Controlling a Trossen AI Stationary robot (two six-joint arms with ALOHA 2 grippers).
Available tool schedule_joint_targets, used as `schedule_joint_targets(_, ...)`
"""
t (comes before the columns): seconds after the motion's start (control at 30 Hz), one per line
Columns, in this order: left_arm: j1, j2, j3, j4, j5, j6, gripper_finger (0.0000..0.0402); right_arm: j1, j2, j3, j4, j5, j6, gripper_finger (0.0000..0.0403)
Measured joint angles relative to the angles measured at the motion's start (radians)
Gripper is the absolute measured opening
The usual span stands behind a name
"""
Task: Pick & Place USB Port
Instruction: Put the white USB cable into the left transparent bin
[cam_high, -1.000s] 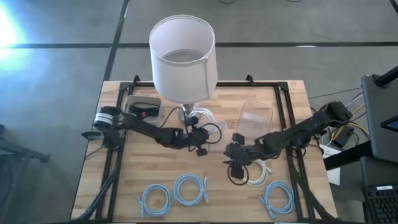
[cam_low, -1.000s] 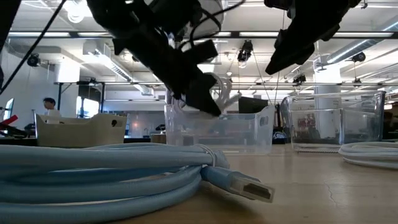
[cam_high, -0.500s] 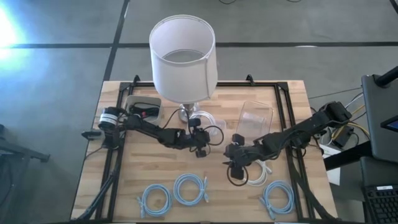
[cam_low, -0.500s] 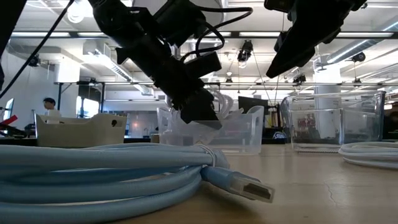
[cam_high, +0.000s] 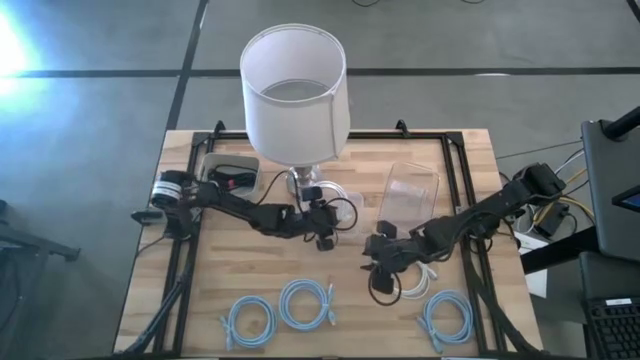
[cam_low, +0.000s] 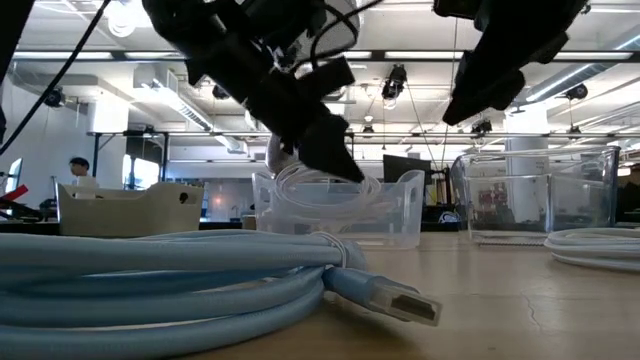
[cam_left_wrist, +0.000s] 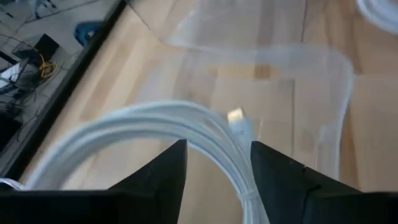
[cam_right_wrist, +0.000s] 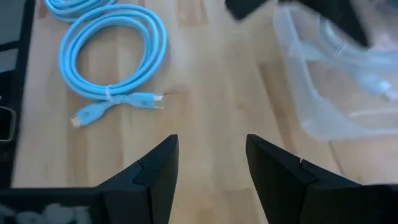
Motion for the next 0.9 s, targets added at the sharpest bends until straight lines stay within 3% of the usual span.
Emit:
schedule_joint_targets(0.17, -0.018, -0.073, 0.0, -0.004, 0.008, -0.007, 0.0179, 0.046, 0.0, 0.0, -0.051, 0.0, 0.11, 0.0185)
schedule_joint_targets(0.53, -0.095, -0.199, -0.008, -0.014, 0.089, 0.015, 0.0178, 0.176, 0.063, -0.002, -0.272, -0.004, 0.582, 0.0185)
schedule_joint_targets(0.7, -0.106, -0.206, -0.008, -0.04, 0.09, 0.054, 0.0178, 0.205, 0.147, -0.003, -0.229, -0.093, 0.619, 0.0185)
schedule_joint_targets(0.9, -0.105, -0.206, -0.008, -0.044, 0.083, 0.063, 0.0178, 0.204, 0.244, -0.002, -0.223, -0.102, 0.63, 0.0185)
